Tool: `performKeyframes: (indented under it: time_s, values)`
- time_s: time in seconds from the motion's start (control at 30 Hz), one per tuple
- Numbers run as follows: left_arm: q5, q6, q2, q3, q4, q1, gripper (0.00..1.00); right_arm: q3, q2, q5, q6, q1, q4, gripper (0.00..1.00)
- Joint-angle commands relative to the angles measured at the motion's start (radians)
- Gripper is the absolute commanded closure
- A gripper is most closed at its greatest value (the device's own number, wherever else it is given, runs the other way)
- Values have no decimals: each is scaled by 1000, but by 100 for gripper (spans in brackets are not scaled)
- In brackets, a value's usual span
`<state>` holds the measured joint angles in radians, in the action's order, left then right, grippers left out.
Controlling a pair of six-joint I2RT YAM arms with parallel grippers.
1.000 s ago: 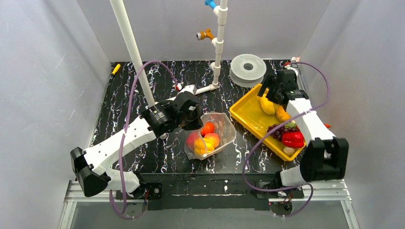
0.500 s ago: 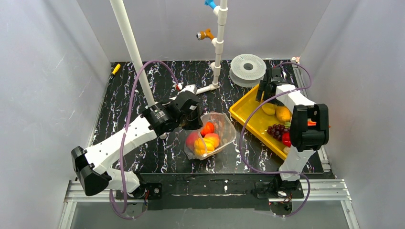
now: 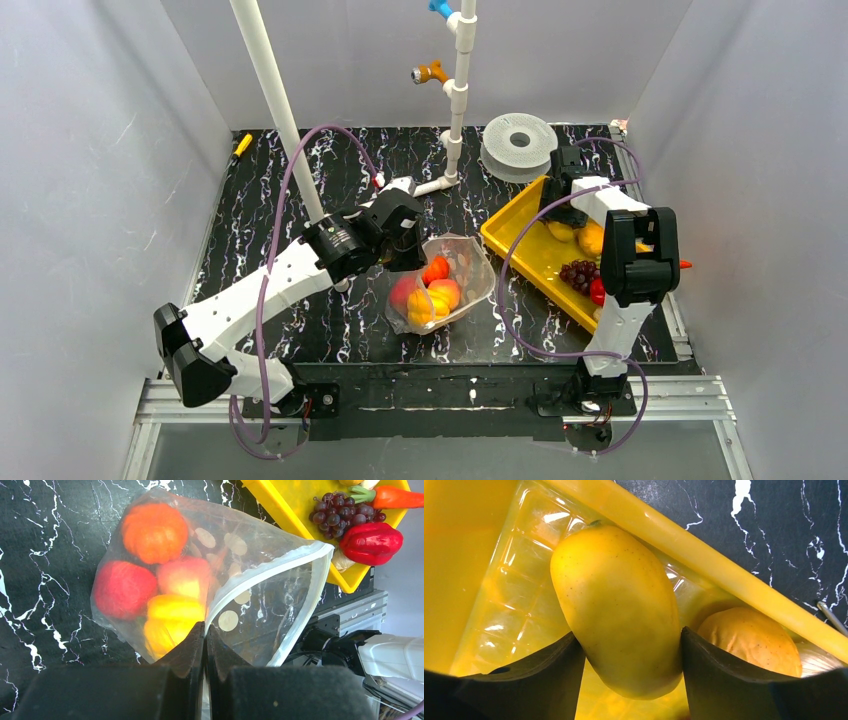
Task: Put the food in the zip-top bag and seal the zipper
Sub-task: Pick up the fake fruit from the bin, then place the fake fruit in the zipper food storage bag.
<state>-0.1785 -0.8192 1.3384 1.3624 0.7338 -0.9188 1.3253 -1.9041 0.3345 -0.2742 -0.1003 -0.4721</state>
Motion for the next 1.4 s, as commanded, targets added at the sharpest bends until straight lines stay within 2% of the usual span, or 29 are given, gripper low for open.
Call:
performKeyframes:
  time_s: [0.0,0.23,0.4,0.6,0.7,0.97,1.1,1.23,1.37]
  values:
    - [-3,5,-13,14,19,5,100,38,21,-15,8,-1,6,55]
    - [-1,-2,-26,-6,10,4,100,24,97,-42,-3,-21,-17,82]
    - [-1,-3,-29,-18,-4,4,100,-26,248,-126,-16,-55,-2,88]
    - [3,-2,-28,-21,-13,4,100,-164,475,-313,-35,-117,95,93]
    - [2,-4,-34,-31,-19,5,100,-220,573,-357,-17,-177,112,94]
    - [-3,-5,-49,-42,-26,5,100,-234,749,-438,19,-249,14,97]
    - [2,-4,-49,-45,-33,4,100,-201,795,-554,35,-258,-51,98]
    - [4,-5,-47,-48,-40,4,100,-287,938,-702,74,-339,64,97]
    - [11,-4,-39,-43,-44,4,100,-360,1051,-757,105,-453,154,92]
